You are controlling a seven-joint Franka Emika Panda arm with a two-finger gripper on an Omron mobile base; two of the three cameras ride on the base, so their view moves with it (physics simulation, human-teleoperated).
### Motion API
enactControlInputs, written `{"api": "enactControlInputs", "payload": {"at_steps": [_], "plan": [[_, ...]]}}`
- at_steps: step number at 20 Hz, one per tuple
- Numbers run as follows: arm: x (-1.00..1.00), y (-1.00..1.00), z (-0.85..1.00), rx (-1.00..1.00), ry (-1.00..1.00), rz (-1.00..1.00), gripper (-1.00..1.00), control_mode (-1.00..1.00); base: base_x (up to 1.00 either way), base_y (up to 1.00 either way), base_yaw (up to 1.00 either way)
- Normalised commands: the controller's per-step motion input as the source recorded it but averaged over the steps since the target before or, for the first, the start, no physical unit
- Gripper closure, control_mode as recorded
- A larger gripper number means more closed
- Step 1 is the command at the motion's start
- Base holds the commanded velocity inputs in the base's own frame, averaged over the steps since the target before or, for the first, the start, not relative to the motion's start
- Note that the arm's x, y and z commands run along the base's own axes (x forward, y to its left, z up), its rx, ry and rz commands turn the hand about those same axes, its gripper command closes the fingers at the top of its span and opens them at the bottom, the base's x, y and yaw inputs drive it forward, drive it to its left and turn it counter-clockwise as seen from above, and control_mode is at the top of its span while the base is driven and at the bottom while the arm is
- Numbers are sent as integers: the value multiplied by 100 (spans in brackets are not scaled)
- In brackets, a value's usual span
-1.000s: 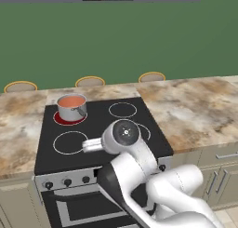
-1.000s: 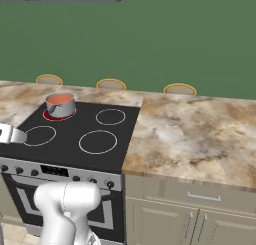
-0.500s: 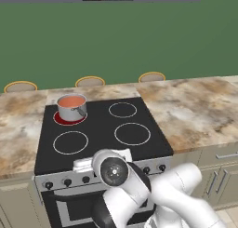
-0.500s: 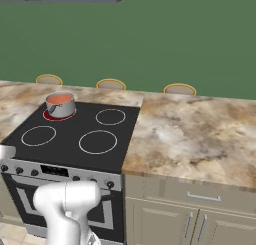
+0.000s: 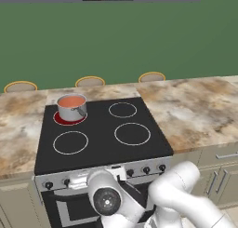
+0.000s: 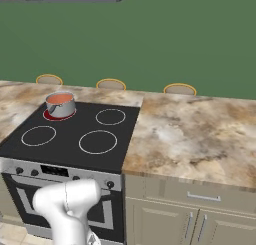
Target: Wait until the marinara sauce is simmered to a deep red color and then turn off the stove.
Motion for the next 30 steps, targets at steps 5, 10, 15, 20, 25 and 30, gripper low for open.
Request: {"api": "enactControlInputs", "payload": {"at_steps": [5, 10, 15, 20, 25, 30], "plan": [[-2, 2, -16, 0, -1, 5, -100, -100, 0, 0, 0], [-15, 2, -39, 0, -6, 3, -100, -100, 0, 0, 0], [-18, 17, -42, -6, -10, 2, -100, -100, 0, 0, 0], [-11, 20, -33, -7, -8, 0, -100, -100, 0, 0, 0], [0, 4, -23, -7, -6, 1, -100, -100, 0, 0, 0], [0, 18, -22, -12, -12, 0, -100, -100, 0, 0, 0]]}}
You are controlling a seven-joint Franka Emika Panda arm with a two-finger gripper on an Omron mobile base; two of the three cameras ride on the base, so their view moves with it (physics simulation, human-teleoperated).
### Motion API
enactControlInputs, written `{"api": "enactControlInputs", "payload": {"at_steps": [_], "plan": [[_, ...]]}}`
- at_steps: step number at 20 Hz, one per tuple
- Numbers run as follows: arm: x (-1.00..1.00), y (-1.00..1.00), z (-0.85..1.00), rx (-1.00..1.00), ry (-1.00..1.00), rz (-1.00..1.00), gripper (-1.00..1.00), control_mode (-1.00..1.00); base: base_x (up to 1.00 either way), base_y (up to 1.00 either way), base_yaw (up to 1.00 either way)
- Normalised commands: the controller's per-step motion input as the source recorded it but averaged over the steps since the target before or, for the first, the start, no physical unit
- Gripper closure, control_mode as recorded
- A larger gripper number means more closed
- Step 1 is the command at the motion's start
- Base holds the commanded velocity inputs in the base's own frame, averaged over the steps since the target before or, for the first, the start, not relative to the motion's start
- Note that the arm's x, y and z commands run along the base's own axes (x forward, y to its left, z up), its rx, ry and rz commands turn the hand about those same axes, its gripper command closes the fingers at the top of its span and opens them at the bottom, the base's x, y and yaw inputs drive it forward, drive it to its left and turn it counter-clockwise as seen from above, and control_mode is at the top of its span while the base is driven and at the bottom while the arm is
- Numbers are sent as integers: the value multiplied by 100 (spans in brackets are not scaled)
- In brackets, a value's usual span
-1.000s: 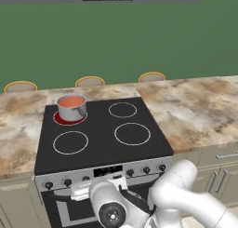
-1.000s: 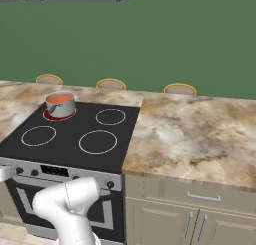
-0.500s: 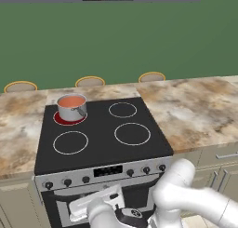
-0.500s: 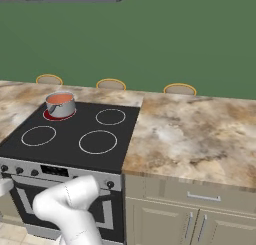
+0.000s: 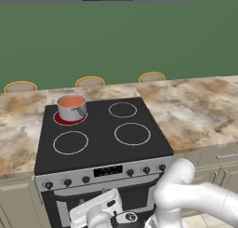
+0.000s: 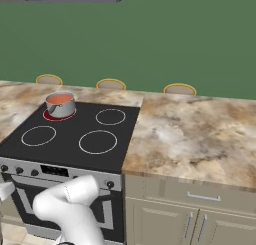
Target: Wait until the marinara sauce is simmered to a deep red color and then turn off the stove.
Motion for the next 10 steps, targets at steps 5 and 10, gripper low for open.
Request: {"api": "enactControlInputs", "payload": {"at_steps": [5, 10], "plan": [[0, 26, -12, -11, -14, 0, -100, -100, 0, 0, 0], [1, 37, -8, -7, -9, 0, -100, -100, 0, 0, 0]]}}
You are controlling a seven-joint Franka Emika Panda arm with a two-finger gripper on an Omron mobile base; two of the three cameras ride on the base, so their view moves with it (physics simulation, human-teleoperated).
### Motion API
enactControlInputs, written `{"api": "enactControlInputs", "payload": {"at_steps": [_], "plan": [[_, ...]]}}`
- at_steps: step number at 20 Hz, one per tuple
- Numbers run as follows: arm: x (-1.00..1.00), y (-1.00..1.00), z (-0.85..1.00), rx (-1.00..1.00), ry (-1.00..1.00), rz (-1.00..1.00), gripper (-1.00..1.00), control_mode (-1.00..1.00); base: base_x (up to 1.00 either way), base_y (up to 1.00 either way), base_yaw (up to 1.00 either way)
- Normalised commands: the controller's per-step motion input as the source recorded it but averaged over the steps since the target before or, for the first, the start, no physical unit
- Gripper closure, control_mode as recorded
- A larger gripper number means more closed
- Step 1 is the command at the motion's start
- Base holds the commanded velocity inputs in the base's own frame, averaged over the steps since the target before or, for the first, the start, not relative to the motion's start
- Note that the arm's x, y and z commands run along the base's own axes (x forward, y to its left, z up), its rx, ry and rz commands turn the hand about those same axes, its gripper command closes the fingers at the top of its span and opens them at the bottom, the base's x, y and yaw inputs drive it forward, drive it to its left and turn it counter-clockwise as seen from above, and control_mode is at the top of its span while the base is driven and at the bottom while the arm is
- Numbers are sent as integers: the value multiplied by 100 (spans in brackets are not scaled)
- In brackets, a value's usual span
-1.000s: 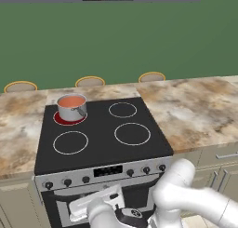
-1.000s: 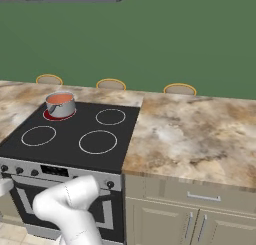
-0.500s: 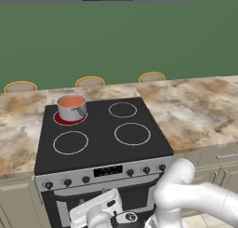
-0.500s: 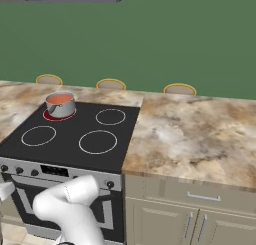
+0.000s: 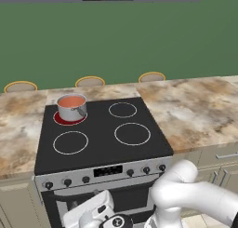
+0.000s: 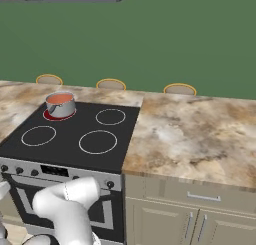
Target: Wait until the marinara sauce is simmered to a deep red color and then turn off the stove.
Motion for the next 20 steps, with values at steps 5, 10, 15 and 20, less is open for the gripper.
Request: {"api": "enactControlInputs", "payload": {"at_steps": [5, 10, 15, 20], "plan": [[13, 12, -1, -1, 0, 1, -100, -100, 0, 0, 0], [16, 0, 0, 0, 0, 1, -100, -100, 0, 0, 0], [31, 0, 0, 0, 0, 0, -100, -100, 0, 0, 0], [35, -8, -1, 0, 0, 0, -100, -100, 0, 0, 0]]}}
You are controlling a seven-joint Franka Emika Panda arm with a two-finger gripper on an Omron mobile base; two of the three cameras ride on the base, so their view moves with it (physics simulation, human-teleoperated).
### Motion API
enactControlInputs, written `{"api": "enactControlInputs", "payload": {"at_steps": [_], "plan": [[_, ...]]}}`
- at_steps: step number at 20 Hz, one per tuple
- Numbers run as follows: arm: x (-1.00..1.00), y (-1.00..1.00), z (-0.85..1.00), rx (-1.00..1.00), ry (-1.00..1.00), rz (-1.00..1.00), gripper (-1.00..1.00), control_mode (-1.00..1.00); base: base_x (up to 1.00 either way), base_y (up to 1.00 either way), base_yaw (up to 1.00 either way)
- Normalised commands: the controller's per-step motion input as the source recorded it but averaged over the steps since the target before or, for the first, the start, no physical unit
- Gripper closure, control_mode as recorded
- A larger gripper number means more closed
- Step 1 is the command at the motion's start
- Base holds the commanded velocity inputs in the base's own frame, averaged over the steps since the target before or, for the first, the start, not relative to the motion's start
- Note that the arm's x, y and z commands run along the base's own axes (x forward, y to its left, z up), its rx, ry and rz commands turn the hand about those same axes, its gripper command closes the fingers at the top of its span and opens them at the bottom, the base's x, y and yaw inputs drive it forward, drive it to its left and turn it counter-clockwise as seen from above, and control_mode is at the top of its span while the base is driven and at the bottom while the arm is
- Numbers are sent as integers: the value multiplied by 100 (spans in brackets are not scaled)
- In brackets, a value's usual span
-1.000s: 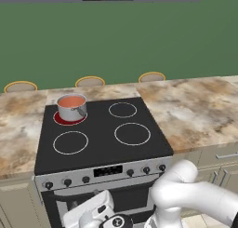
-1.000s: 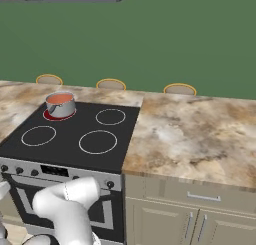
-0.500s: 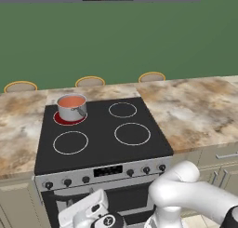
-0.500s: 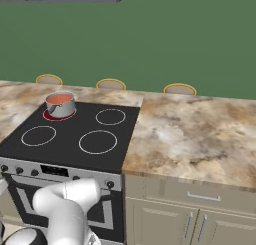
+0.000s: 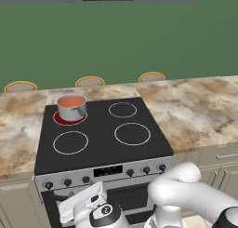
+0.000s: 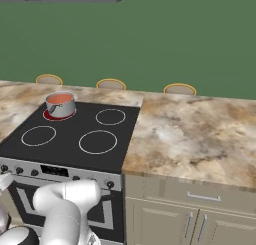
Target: Wait until the marinara sauce is simmered to a deep red color and then turn off the stove.
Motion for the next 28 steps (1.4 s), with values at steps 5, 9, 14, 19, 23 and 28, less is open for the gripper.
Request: {"api": "enactControlInputs", "payload": {"at_steps": [5, 9, 14, 19, 23, 28], "plan": [[23, 0, -20, 0, 0, 1, -100, -100, 0, 0, 0], [12, 0, -34, -1, 0, 0, -100, -100, 0, 0, 0], [14, 4, -37, -1, 0, 0, -100, -100, 0, 0, 0], [5, 18, -9, 0, 0, 0, -100, -100, 0, 0, 0], [0, 31, 0, 0, 0, 0, -100, -100, 0, 0, 0], [6, 26, -2, 0, 0, 0, -100, -100, 0, 0, 0]]}}
